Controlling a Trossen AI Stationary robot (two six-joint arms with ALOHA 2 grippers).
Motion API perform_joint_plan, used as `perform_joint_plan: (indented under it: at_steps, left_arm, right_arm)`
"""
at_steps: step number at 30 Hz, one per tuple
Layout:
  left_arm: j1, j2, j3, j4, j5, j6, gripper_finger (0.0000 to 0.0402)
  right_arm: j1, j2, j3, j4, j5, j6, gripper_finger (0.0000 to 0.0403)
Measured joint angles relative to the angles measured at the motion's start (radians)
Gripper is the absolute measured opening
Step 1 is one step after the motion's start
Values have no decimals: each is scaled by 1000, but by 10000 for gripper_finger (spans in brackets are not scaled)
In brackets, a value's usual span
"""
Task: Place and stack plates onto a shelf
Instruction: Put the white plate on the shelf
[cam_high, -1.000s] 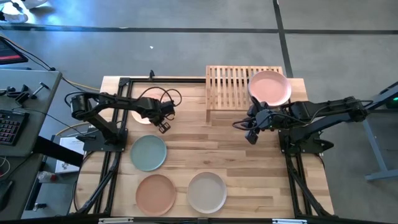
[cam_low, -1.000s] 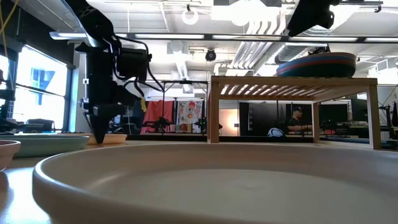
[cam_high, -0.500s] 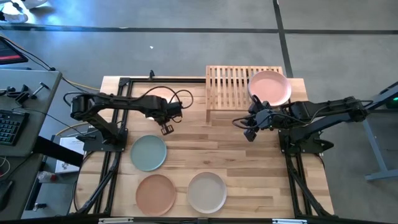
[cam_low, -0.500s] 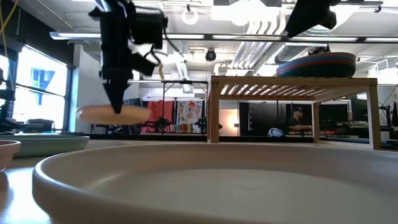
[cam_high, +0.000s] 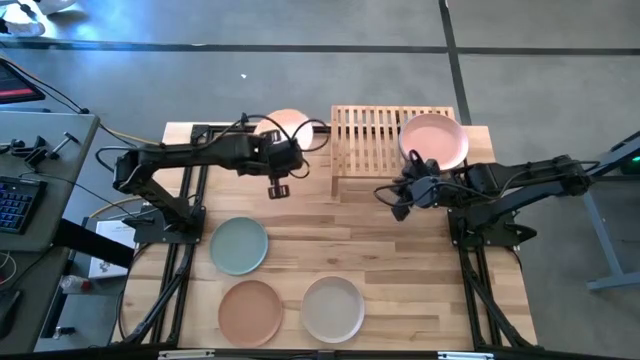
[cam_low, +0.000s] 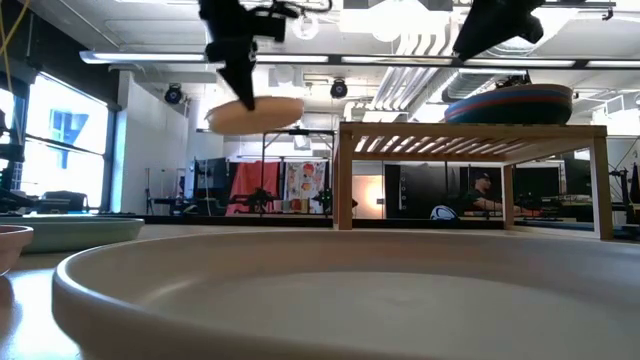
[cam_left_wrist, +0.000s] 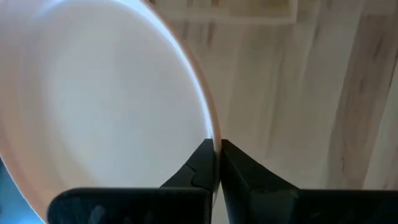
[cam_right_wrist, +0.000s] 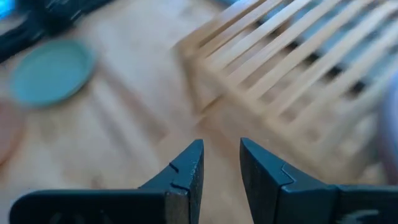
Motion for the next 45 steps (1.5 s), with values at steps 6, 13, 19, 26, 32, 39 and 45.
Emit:
perform_joint_plan:
  at_steps: [6, 13, 19, 26, 32, 39, 45]
  left_arm:
    - [1, 0, 71, 71, -1, 257, 7]
    - [30, 5, 72, 206, 7, 576, 7]
    - [83, 5, 72, 327, 98, 641, 7]
    - [122, 5, 65, 466, 255, 751, 7]
    - [120, 14, 65, 509, 315, 851, 7]
    - [116, 85, 65, 525, 315, 999, 7]
    - [111, 159, 63, 533, 288, 1072, 7]
  right_arm:
    - [0, 15, 1, 8, 234, 58, 85]
    - [0, 25, 1, 118, 329, -10, 85]
    - [0, 5, 1, 287, 328, -180, 85]
    - [0, -16, 1, 384, 324, -294, 85]
    - [0, -18, 1, 396, 321, -309, 85]
    - [0, -18, 1, 395, 292, -309, 85]
    - [0, -18, 1, 395, 262, -310, 85]
